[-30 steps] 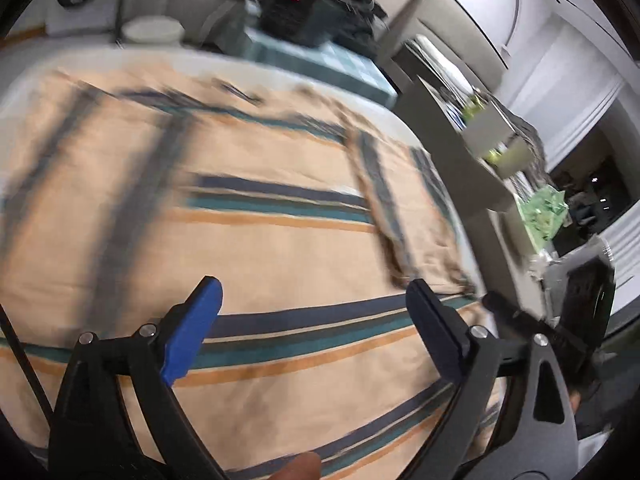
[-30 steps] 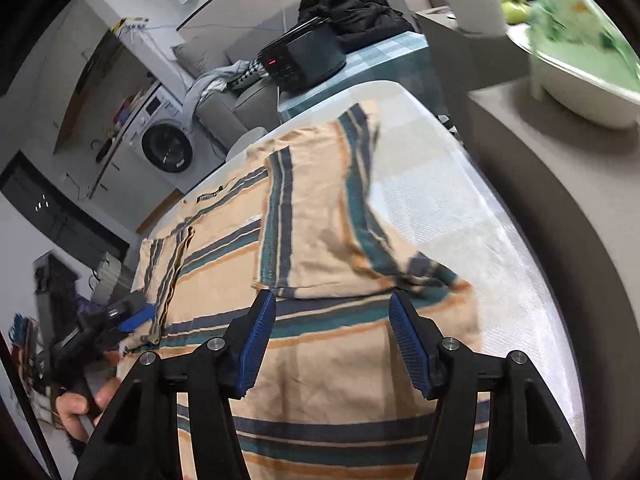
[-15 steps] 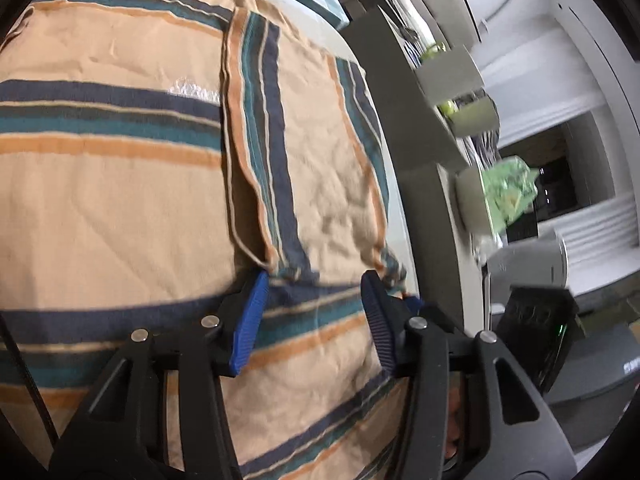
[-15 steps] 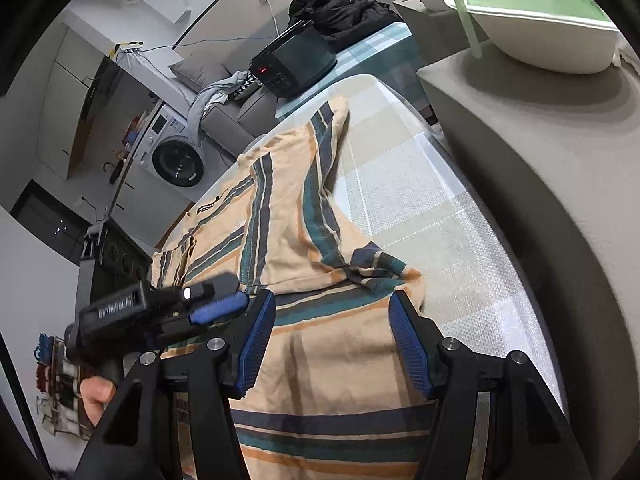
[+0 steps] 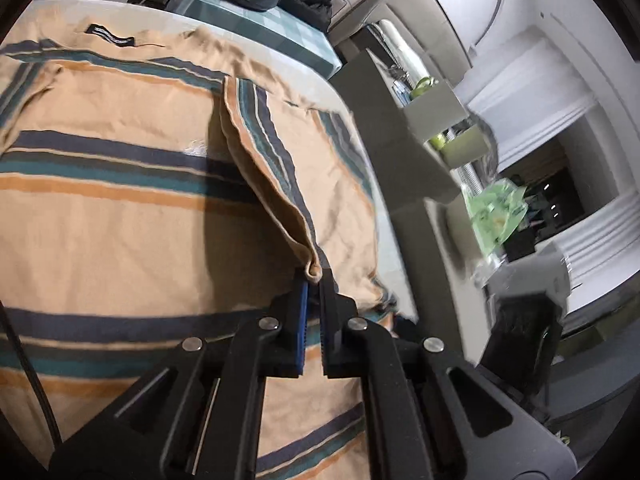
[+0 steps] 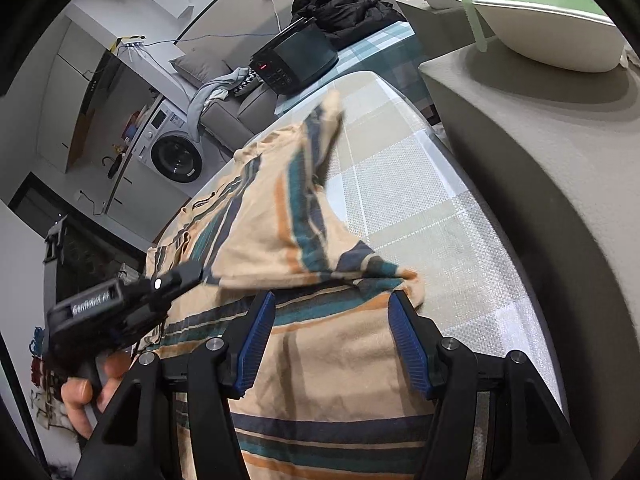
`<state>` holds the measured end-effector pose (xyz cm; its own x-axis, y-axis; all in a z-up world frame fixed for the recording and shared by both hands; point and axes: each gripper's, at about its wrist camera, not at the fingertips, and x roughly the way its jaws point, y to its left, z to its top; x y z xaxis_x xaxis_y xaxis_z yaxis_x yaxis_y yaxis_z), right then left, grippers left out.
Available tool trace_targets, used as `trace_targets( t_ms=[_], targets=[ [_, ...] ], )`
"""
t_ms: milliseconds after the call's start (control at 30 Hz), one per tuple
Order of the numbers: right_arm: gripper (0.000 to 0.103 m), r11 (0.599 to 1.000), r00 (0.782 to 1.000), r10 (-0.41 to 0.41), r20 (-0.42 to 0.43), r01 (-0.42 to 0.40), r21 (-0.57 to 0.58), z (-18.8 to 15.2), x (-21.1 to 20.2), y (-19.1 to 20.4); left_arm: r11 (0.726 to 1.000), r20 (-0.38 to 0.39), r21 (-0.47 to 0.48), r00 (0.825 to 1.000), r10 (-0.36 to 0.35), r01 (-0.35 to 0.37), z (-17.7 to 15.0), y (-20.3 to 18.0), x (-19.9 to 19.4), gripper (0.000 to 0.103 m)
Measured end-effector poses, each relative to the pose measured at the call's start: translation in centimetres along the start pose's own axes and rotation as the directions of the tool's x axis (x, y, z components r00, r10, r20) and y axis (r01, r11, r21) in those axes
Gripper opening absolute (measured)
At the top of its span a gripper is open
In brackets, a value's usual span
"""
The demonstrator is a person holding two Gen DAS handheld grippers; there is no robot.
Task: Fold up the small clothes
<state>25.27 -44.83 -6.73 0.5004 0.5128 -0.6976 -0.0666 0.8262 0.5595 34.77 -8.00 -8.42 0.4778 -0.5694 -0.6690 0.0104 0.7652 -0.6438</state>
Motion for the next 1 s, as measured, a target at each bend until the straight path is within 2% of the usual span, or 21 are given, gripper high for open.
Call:
trace_targets(
  t_ms=[100, 167, 300, 400, 467, 533, 600, 633, 733, 867, 933, 1000],
  targets=[
    [0.061, 1.000, 1.000, -0.015, -0.006, 0.015, 0.005, 0.1, 0.0, 0.3, 0.998, -0.062, -0.028, 0.997, 0.050, -0.052, -0.8, 1.6, 1.5, 0.002],
    [0.060, 1.000, 1.000, -0.009, 0.000, 0.009, 0.013, 0.2, -0.3, 0.5, 0.998, -0.081, -0.058, 0.996, 0.027, -0.032, -1.2, 2.3, 1.9, 0.002],
    [0.055, 0.990, 0.993, 0.115, -0.013, -0.113, 0.088, 0.6, 0.2, 0.6, 0.999, -0.067, -0.043, 0.998, 0.022, -0.025, -1.5, 2.4, 1.9, 0.002],
    [0.048, 0.973, 0.990, 0.141, -0.031, -0.132, 0.191, 1.2, 1.9, -0.3, 0.999, -0.060, -0.041, 0.998, 0.016, -0.018, -1.5, 2.4, 2.1, 0.002],
    [0.040, 0.950, 0.986, 0.167, -0.008, -0.159, 0.268, 1.5, 2.8, -1.3, 0.999, -0.058, -0.041, 0.998, 0.010, -0.013, -1.5, 2.6, 2.1, 0.002],
    [0.019, 0.935, 0.989, 0.148, 0.015, -0.145, 0.324, 1.8, 3.3, -2.0, 0.999, -0.057, -0.033, 0.998, 0.011, -0.013, -1.4, 2.2, 2.5, 0.002],
    [0.009, 0.933, 0.993, 0.110, 0.036, -0.116, 0.340, 1.9, 3.3, -2.2, 0.999, -0.059, -0.031, 0.998, 0.009, -0.011, -1.3, 2.4, 2.3, 0.002],
    [0.007, 0.932, 0.993, 0.109, 0.055, -0.121, 0.342, 1.9, 3.0, -2.1, 0.999, -0.060, -0.031, 0.998, 0.006, -0.008, -1.3, 2.4, 2.4, 0.002],
    [0.007, 0.950, 0.993, 0.062, 0.100, -0.089, 0.298, 1.6, 1.2, -1.4, 1.000, -0.077, -0.025, 0.997, -0.006, 0.004, -1.4, 2.0, 2.8, 0.002],
    [0.008, 0.959, 1.000, 0.018, 0.005, -0.019, 0.282, 1.3, 1.6, -1.7, 1.000, -0.081, -0.003, 0.997, 0.009, -0.009, -1.5, 1.6, 2.8, 0.003],
    [0.011, 0.962, 1.000, 0.025, 0.005, -0.026, 0.272, 1.2, 1.0, -1.5, 1.000, -0.102, -0.004, 0.995, 0.019, -0.020, -1.4, 1.6, 2.5, 0.004],
    [0.011, 0.973, 1.000, 0.019, 0.021, -0.023, 0.231, 1.4, 0.0, -0.8, 1.000, -0.087, 0.007, 0.996, 0.031, -0.031, -1.3, 1.7, 1.6, 0.005]
  ],
)
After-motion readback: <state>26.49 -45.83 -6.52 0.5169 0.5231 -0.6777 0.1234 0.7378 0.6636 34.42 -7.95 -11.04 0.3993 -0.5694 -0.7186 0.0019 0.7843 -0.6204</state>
